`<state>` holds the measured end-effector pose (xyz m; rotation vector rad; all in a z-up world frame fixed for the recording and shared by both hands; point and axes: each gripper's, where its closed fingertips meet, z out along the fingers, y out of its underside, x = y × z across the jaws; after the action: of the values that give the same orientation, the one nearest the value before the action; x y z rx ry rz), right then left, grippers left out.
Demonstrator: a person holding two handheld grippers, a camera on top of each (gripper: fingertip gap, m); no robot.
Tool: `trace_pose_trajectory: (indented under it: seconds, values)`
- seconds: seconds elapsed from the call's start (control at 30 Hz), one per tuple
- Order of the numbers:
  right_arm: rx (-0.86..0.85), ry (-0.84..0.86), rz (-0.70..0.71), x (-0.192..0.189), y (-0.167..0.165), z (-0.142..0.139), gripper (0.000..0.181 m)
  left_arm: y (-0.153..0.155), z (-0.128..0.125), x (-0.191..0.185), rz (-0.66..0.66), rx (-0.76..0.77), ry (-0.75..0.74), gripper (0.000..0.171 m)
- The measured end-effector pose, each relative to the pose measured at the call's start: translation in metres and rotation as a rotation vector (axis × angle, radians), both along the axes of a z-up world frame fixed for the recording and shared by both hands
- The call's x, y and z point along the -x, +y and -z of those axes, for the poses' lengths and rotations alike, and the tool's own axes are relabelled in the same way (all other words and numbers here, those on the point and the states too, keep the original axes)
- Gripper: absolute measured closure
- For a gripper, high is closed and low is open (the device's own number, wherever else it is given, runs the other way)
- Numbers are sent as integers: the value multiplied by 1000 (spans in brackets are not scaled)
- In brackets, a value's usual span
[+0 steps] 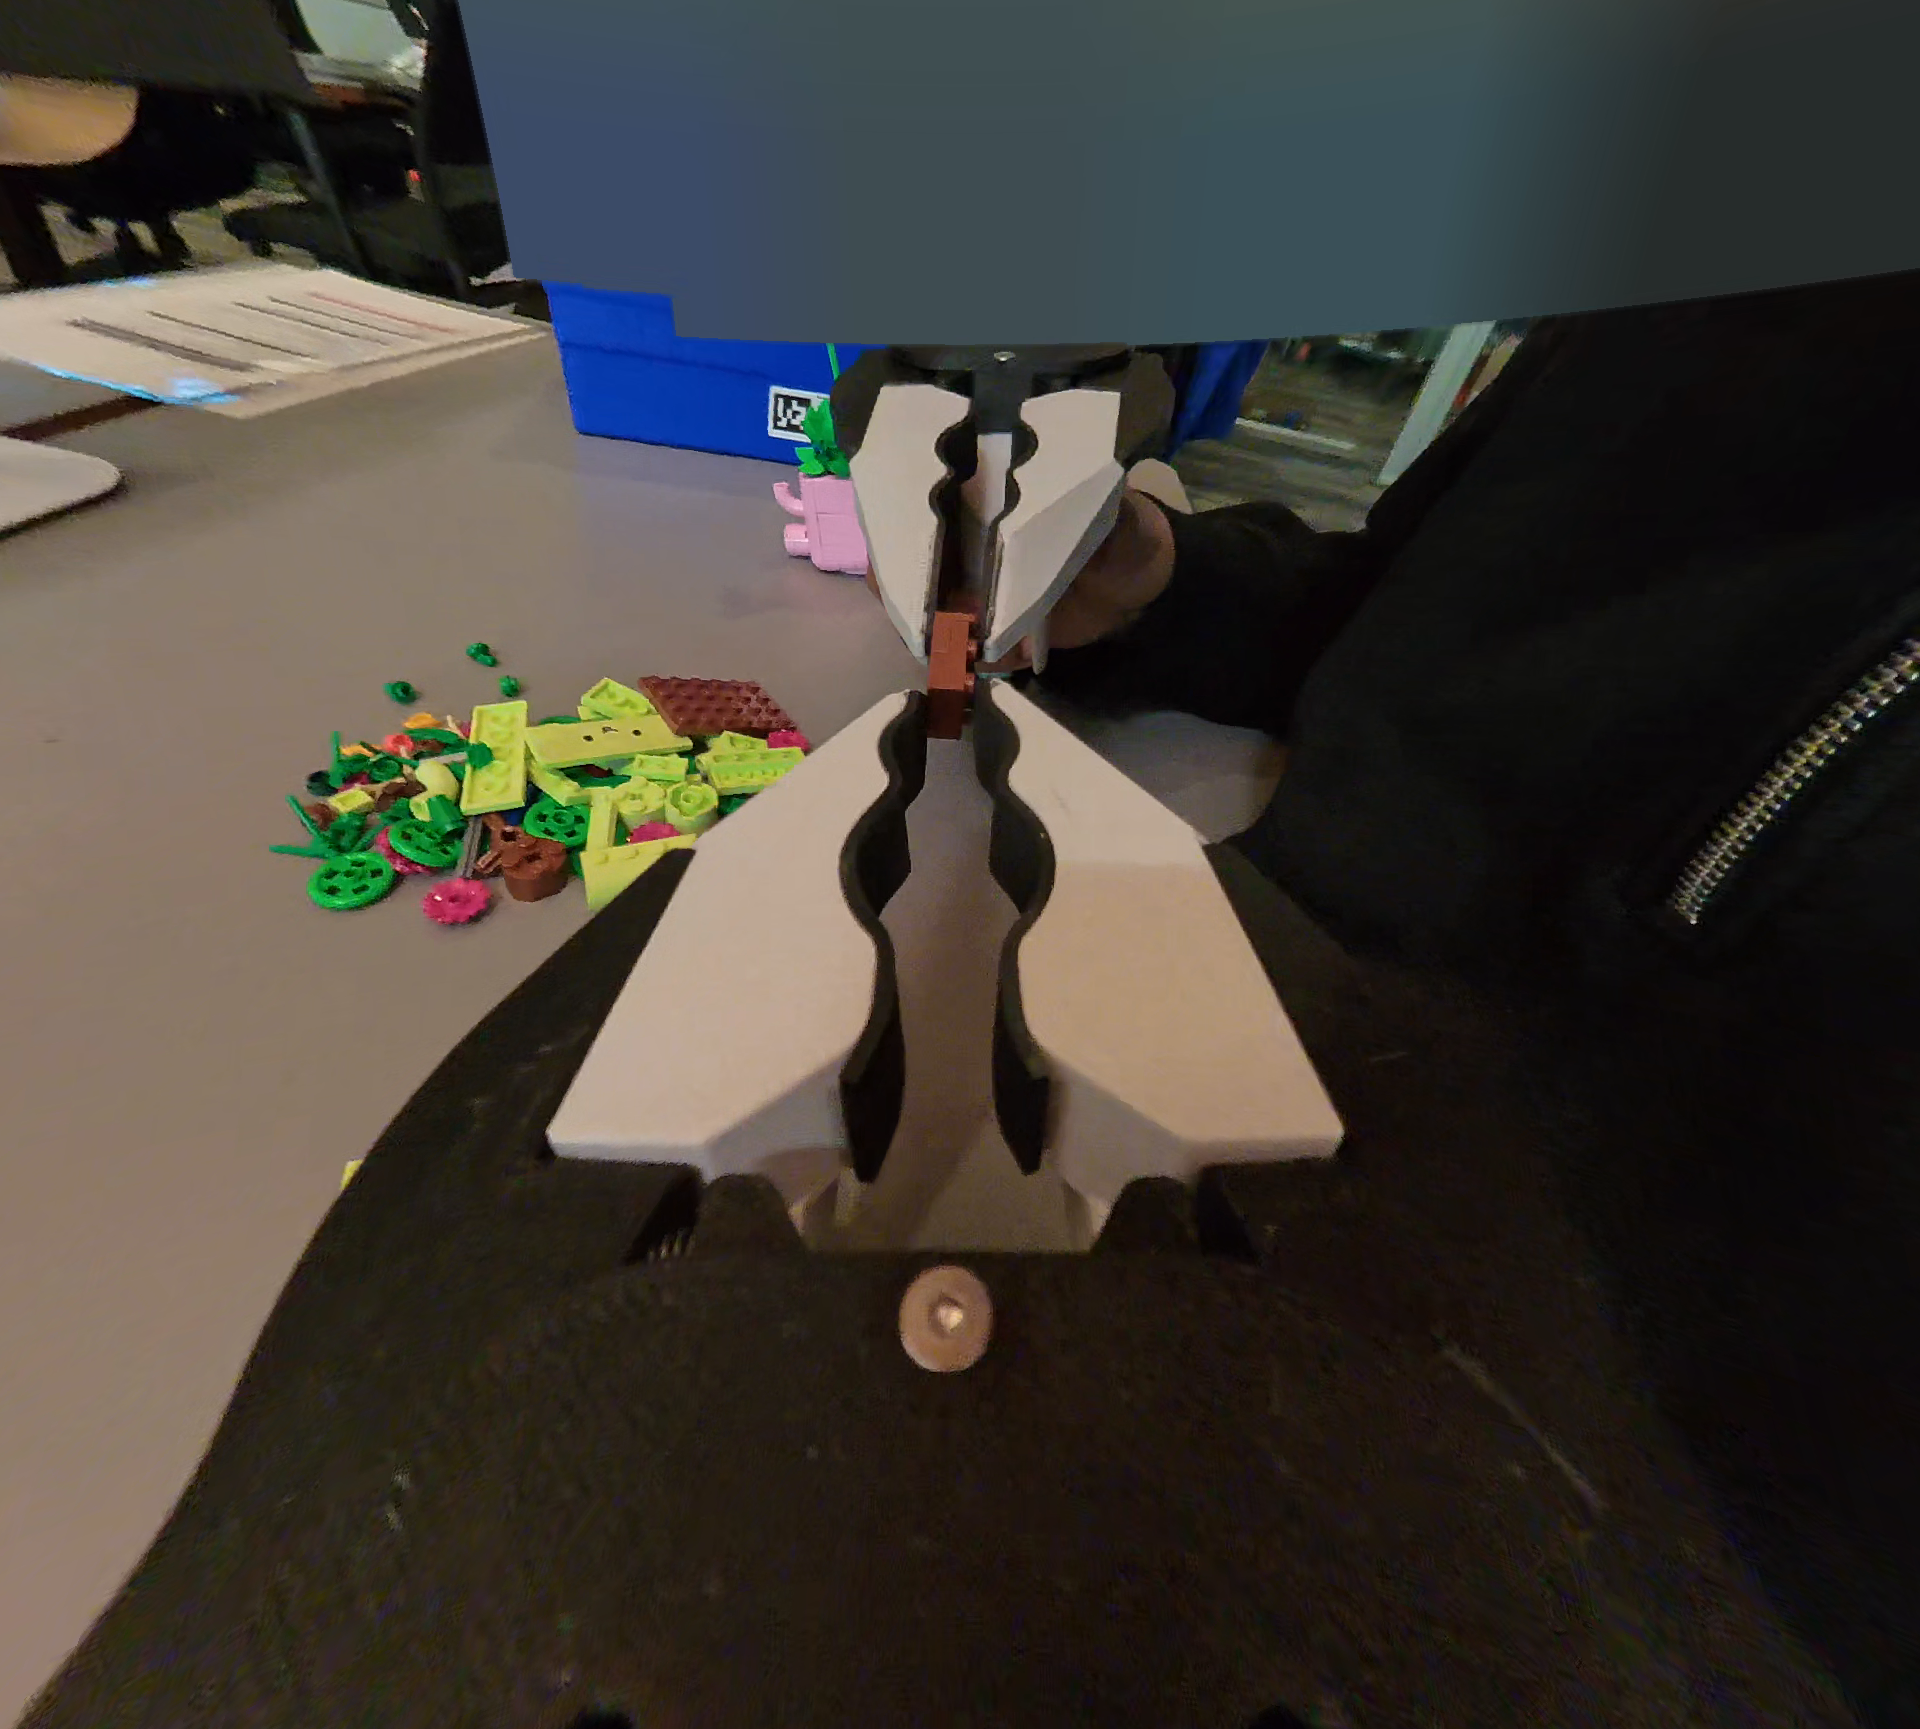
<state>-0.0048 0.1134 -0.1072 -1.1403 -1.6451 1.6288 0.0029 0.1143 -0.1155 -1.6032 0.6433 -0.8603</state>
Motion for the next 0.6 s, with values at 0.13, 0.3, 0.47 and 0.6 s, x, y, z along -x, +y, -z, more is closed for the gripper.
trace_pose_trajectory:
  seconds: [0.13,0.3,0.47,0.6]
  values:
    - [78,-7,-38,-1,-1,-2,175,-2,-1,-2,18,6,2,168]
    - [105,-13,-73,-3,-5,-1,175,-6,0,-4,55,26,4,168]
    - [191,-56,-140,-8,-12,-4,175,-12,-5,-7,83,-24,18,169]
    - [337,-97,-225,-12,-17,-7,176,-18,-8,-11,128,-30,-6,169]
